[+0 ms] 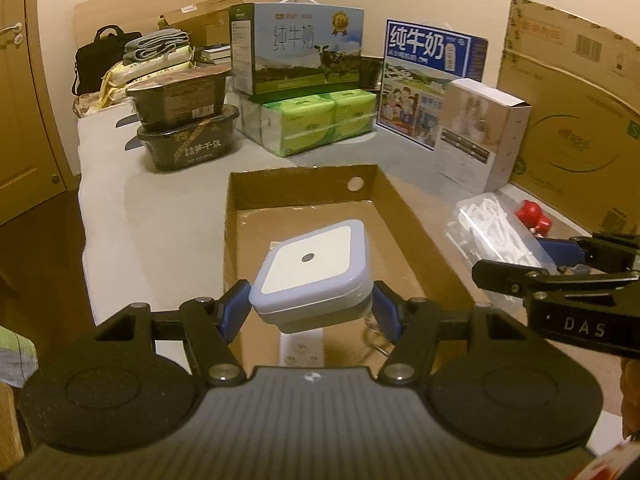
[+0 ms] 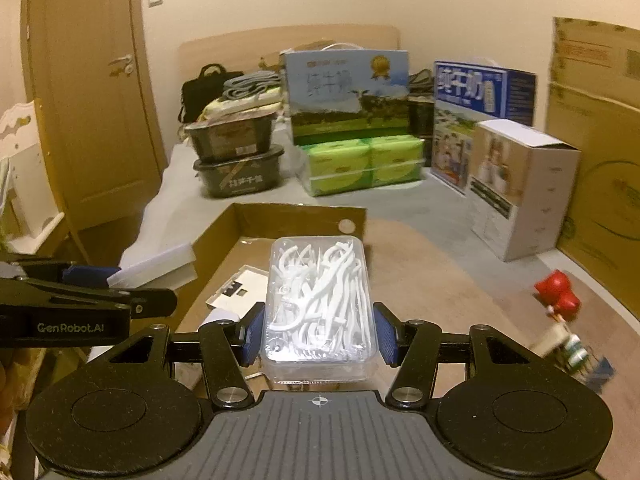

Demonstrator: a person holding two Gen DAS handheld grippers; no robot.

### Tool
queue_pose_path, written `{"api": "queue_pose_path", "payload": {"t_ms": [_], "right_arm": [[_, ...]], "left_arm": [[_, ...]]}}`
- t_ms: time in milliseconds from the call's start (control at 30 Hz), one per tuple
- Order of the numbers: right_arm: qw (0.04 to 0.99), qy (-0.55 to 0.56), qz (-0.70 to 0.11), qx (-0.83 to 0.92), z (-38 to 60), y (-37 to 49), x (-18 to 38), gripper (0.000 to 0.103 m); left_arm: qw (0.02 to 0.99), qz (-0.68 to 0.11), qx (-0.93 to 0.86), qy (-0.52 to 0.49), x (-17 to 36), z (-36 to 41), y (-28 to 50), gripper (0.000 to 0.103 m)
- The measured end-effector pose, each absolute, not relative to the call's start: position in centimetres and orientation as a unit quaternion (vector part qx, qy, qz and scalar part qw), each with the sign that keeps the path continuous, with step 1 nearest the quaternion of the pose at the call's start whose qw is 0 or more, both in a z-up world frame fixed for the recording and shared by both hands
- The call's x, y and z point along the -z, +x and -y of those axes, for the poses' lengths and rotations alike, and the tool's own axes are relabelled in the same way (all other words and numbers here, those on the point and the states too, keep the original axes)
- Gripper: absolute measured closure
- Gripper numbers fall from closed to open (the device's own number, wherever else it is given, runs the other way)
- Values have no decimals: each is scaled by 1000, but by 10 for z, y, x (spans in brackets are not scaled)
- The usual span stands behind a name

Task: Organize rigid objects
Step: 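Carry the night light and floss-pick box over the cardboard box with both tools, then open both tools to drop the night light and floss-pick box into the box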

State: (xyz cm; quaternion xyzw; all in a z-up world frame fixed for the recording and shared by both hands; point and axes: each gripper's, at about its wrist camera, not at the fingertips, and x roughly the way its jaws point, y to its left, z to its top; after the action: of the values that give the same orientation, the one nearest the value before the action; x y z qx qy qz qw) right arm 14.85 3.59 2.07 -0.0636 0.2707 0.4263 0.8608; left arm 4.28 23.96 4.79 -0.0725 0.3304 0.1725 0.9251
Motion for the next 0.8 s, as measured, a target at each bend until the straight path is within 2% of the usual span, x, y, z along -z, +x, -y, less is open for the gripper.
{"api": "queue_pose_path", "payload": {"t_ms": [800], "right_arm": [[840, -104, -299, -441, -119, 216, 12, 47]], "left_arm": [[917, -354, -177, -53, -20, -296, 115, 41]]}}
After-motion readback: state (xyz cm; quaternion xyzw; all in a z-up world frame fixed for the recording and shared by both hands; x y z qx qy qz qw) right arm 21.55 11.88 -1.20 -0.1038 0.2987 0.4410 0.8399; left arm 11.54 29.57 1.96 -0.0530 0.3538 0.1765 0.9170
